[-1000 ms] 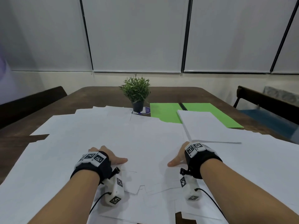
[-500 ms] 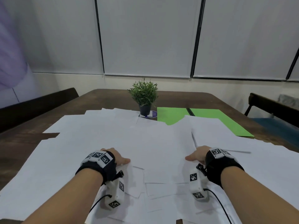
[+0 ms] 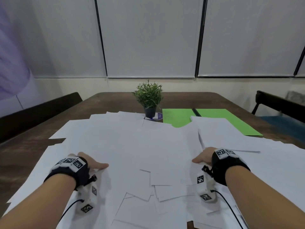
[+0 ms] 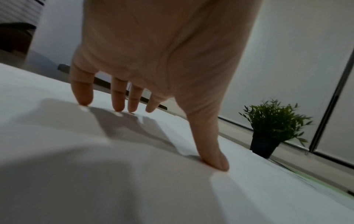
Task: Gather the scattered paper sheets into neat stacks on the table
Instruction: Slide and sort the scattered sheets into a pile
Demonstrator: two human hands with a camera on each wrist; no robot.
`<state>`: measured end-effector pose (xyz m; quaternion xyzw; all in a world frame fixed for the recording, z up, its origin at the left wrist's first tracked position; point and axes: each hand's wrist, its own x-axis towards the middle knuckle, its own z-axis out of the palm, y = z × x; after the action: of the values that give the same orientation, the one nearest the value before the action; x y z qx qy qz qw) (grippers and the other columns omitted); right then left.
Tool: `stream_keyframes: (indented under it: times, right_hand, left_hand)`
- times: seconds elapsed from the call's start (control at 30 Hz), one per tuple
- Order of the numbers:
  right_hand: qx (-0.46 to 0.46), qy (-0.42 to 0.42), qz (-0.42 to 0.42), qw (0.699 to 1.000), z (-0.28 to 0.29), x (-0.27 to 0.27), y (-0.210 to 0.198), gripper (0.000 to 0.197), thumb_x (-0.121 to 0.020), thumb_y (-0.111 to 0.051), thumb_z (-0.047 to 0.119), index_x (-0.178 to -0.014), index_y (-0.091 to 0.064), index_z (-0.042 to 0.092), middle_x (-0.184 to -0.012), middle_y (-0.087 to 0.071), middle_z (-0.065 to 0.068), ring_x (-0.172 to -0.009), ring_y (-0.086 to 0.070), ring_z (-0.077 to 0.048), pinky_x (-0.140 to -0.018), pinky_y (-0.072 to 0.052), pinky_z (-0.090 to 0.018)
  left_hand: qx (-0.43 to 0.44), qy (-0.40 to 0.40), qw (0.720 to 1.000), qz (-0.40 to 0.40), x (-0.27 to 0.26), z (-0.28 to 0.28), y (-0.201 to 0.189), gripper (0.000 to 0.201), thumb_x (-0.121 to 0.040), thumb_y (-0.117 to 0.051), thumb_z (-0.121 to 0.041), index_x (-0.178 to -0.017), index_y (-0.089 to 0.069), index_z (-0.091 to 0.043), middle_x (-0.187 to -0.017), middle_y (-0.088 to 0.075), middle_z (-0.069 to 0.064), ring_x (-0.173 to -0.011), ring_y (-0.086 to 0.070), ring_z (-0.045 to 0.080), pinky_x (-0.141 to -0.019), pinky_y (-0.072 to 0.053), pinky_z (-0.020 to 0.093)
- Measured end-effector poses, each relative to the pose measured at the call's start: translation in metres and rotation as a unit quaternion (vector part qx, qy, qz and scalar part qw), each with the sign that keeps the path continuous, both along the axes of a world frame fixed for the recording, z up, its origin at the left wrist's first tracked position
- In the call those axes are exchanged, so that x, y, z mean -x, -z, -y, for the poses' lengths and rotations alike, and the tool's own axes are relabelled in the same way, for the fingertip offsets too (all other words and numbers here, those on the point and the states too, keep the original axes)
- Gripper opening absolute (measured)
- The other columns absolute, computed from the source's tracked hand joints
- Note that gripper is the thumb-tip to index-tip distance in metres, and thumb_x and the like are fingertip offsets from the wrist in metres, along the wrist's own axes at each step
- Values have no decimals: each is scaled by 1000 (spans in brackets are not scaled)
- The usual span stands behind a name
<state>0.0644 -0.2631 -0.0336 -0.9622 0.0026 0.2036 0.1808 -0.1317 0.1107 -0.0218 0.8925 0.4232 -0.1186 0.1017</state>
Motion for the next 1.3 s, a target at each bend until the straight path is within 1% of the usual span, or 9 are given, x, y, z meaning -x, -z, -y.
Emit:
stream_keyframes:
  times: [0.37,0.63,0.8,0.9,1.03,1.1,1.17,1.23,1.3]
  right_hand:
    - [-4,-6,6,1000,4,-7,11,66,-65,-79,53,-119,-65,18,-119,-66,-3,-104,-61,-25,-97,-47,-35]
    - [3,-13,12,1000,4,-7,11,64,-70,-76,52,-121,-64,15,-121,-65,-5,-108,-60,-26,-97,-45,-33]
    - [11,-20,9,1000,4,-6,10,62,-77,-71,53,-124,-61,13,-125,-62,-4,-112,-58,-25,-100,-43,-33]
    - [21,-39,13,999,4,-7,12,65,-78,-67,56,-126,-60,13,-127,-62,-4,-114,-57,-25,-102,-43,-35]
    - [-19,-49,-13,999,4,-5,11,77,-76,-73,48,-139,-47,12,-141,-50,-6,-125,-51,-26,-93,-48,-32]
    - [-21,-50,-20,998,5,-4,9,81,-80,-69,52,-143,-41,10,-145,-44,-6,-130,-46,-25,-104,-41,-33]
    - [-40,-37,-27,998,5,-2,9,74,-81,-62,60,-136,-50,12,-130,-57,-5,-119,-57,-26,-101,-44,-32]
    - [-143,11,-50,988,6,-5,15,74,-66,-66,67,-116,-63,12,-103,-69,-6,-90,-69,-27,-80,-52,-34]
    - [-257,75,-58,962,8,-9,21,68,-66,-65,69,-92,-60,7,-88,-62,-9,-65,-62,-23,-64,-46,-29]
  left_hand:
    - [5,5,997,83,7,-2,-11,66,-88,-49,-62,-131,-53,-12,-134,-55,2,-124,-51,16,-96,-38,18]
    - [25,8,991,133,2,-14,-5,62,-81,-71,-41,-125,-54,0,-129,-56,12,-118,-53,26,-90,-41,27]
    - [14,15,941,337,-4,-8,-20,30,-79,-75,-30,-72,-53,-11,-95,-65,13,-94,-60,34,-82,-46,36]
    - [21,17,899,438,-10,-6,-35,26,-81,-70,-32,-82,-60,-8,-84,-65,11,-82,-61,32,-76,-51,43]
    - [66,14,851,521,-23,-1,-57,28,-85,-66,-30,-99,-62,-6,-94,-66,11,-90,-61,32,-82,-50,43]
    - [95,7,842,531,-34,5,-60,29,-86,-66,-27,-103,-63,-4,-101,-67,14,-95,-61,34,-85,-50,42]
    - [130,4,852,508,-46,18,-55,29,-86,-67,-23,-105,-62,-1,-105,-67,16,-98,-61,34,-88,-50,41]
    - [166,4,868,468,-59,34,-40,29,-84,-67,-20,-104,-62,0,-106,-66,17,-98,-62,34,-89,-51,42]
    - [176,19,887,426,-70,56,-23,31,-82,-66,-19,-105,-61,1,-109,-65,17,-100,-61,34,-90,-51,42]
